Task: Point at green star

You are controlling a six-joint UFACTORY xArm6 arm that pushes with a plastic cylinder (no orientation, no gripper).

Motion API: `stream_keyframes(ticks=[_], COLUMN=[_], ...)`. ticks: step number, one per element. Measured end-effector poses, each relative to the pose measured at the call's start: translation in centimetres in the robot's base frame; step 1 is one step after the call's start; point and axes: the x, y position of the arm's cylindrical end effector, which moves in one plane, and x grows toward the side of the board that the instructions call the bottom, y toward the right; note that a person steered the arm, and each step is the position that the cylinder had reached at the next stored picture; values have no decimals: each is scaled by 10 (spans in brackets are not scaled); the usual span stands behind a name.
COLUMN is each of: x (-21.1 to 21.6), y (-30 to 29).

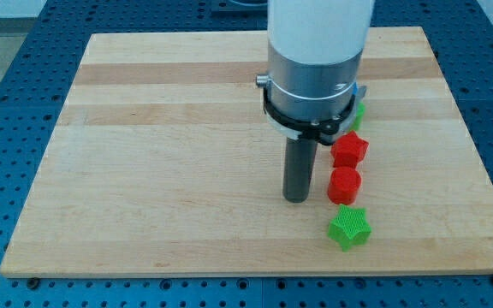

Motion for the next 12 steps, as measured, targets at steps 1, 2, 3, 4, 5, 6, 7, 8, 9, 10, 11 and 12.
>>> stream_keyframes(ticks=[1, 2, 3, 4, 5, 6, 7, 8, 9, 10, 11, 12], x=[0, -2, -5, -6, -25, -67, -132, -232, -257, -257, -259, -260], y=[34, 27, -39, -49, -65, -139, -146, -108, -77, -67, -55, -56])
